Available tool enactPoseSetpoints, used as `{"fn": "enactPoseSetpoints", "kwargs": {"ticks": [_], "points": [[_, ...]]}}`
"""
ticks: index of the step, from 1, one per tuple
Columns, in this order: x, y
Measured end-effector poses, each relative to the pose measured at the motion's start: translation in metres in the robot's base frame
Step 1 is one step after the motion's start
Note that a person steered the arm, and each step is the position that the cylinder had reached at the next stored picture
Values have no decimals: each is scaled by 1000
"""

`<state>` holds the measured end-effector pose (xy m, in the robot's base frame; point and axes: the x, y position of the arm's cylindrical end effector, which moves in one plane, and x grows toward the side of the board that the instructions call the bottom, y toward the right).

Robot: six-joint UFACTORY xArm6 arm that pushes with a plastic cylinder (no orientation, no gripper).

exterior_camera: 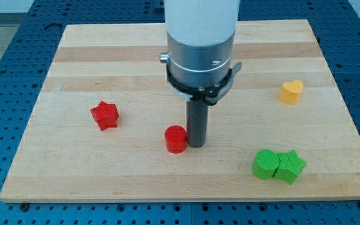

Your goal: Move the red star and red circle to the up and left

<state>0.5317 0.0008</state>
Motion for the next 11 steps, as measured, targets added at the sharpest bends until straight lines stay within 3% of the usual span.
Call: {"fn": "enactPoseSetpoints", "kwargs": {"ticks": [2,4,5,8,11], "points": [[0,-92],[28,-104],[30,-137],[30,-146],[-24,-143]]}}
